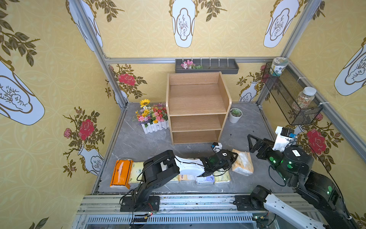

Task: Remove the tissue boxes from the shelf
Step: Place the box of tissues at the center of the board.

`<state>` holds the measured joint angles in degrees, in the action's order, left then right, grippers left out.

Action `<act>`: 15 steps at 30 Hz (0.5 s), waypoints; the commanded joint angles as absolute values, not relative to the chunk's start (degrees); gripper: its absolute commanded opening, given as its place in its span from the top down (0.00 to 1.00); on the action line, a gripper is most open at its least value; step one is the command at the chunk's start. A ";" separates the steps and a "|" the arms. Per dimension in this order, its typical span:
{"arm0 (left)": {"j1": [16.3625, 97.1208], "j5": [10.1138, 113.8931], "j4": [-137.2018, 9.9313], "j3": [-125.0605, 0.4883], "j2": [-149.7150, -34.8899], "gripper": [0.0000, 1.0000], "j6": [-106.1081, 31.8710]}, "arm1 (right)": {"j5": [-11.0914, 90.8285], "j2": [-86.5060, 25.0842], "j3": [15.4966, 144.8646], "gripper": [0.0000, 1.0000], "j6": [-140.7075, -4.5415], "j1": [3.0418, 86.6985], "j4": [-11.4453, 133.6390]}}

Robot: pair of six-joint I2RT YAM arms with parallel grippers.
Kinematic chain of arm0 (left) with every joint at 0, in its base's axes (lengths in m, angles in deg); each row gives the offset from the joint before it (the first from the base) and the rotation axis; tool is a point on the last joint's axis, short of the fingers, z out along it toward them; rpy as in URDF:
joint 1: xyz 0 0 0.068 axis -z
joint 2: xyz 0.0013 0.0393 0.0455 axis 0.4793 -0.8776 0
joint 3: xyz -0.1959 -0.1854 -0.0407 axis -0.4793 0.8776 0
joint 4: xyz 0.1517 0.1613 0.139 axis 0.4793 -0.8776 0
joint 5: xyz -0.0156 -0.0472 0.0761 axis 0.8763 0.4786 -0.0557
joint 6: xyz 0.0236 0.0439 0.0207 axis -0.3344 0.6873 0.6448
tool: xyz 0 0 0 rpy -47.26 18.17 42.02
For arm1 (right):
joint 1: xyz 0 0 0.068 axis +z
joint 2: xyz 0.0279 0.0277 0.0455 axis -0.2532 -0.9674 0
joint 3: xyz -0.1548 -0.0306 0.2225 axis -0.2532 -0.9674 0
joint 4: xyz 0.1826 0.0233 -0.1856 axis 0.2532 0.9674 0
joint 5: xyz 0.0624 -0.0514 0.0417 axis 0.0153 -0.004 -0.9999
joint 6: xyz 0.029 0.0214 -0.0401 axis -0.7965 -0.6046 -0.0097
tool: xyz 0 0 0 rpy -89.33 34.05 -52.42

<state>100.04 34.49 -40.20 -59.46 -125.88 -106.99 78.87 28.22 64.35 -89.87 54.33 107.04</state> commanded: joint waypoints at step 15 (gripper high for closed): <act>101.86 31.89 -47.23 -66.14 -133.49 0.59 -105.76 | 76.60 29.56 61.96 0.03 -92.25 54.29 103.97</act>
